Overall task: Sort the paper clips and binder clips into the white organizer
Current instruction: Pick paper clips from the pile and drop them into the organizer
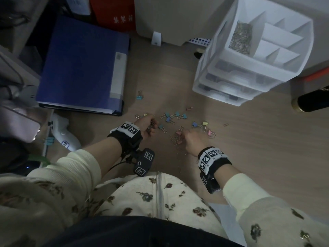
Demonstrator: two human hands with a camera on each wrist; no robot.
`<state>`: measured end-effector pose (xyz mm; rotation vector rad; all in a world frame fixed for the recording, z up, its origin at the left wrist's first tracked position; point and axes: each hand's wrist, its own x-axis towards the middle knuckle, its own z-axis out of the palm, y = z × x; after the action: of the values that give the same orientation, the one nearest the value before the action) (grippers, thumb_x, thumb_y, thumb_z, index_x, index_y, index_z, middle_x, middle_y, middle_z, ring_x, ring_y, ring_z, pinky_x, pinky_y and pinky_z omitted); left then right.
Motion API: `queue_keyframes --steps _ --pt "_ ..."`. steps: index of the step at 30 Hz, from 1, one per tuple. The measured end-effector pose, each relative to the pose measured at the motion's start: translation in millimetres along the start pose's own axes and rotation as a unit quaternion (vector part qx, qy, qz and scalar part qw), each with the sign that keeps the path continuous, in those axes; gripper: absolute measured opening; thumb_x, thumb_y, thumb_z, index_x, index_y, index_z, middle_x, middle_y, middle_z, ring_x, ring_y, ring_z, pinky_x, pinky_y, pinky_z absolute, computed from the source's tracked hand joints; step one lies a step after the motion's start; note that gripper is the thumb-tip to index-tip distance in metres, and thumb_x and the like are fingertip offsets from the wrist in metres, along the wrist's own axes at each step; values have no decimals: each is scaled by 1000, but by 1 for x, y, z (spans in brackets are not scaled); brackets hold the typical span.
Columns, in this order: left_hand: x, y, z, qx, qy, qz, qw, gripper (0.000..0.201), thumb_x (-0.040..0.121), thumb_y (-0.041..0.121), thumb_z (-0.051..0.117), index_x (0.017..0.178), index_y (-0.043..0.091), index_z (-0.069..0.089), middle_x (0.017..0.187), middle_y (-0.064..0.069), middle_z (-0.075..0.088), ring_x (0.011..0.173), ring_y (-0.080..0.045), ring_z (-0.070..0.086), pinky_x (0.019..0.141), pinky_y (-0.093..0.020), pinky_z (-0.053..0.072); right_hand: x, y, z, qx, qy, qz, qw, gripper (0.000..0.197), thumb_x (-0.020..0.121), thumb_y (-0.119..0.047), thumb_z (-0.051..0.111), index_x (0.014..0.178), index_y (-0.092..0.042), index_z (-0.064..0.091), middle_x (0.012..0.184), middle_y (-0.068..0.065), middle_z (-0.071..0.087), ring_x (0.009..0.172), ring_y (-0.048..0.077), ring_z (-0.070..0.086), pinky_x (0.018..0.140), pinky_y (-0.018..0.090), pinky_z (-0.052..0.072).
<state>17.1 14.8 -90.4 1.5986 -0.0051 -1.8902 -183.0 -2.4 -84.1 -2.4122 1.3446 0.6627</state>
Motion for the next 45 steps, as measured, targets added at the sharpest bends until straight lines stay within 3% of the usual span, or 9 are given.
queue_keyframes --steps 5,10,17,20,24,26,28,33,45 --pt "-2 0 2 2 -3 9 1000 38 97 24 35 62 12 44 45 3 40 30 -8 31 36 -14 22 3 10 -3 171 -3 71 983 19 93 -16 46 108 -14 57 103 6 60 90 24 58 74 33 48" --pt "-3 -3 8 4 7 19 1000 28 93 15 43 67 9 50 56 -2 47 44 -11 42 35 -15 36 -2 4 -26 431 38 65 899 19 97 -17 49 112 -11 58 102 -2 57 97 13 52 83 23 38" --pt "-10 -5 21 -2 -76 6 997 18 94 14 46 83 7 58 71 -6 58 63 -14 58 57 -25 54 2 -28 -48 589 73 25 804 8 93 -9 55 100 -7 60 73 -7 51 62 0 47 55 7 41" --pt "-14 -5 27 -4 -131 10 991 21 98 22 43 96 8 59 79 -7 62 65 -15 60 58 -25 55 3 -35 -49 567 75 1 820 6 91 -9 60 95 -8 63 77 -5 57 65 2 53 59 9 46" --pt "-14 -6 28 6 -123 12 992 23 99 24 43 92 8 59 66 -4 58 49 -11 56 47 -21 51 1 -31 -46 539 92 6 837 7 88 -14 63 92 -18 67 85 -2 64 65 15 61 66 32 55" --pt "-13 -6 25 8 -85 10 996 24 97 20 44 80 8 56 55 -1 55 42 -8 53 41 -18 47 -1 -22 -41 520 126 26 844 10 90 -15 61 96 -19 67 95 -2 64 71 14 62 64 21 55" --pt "-10 -7 22 18 -42 12 999 30 96 19 43 69 10 53 45 2 53 35 -6 48 37 -14 42 -1 -9 -33 451 141 60 879 14 91 -16 59 103 -16 66 100 -3 62 79 5 60 71 9 47" --pt "-5 -7 16 15 24 9 1000 33 96 21 43 65 11 51 41 3 48 31 -5 42 35 -13 36 0 7 2 206 10 93 974 35 83 -40 62 111 -21 57 108 0 61 99 21 58 85 37 50" --pt "-1 -6 14 2 29 18 999 32 94 17 43 64 9 53 48 0 49 35 -7 43 36 -14 36 1 8 3 160 7 37 986 16 77 -38 57 85 -26 63 84 -2 66 83 20 61 73 34 53"
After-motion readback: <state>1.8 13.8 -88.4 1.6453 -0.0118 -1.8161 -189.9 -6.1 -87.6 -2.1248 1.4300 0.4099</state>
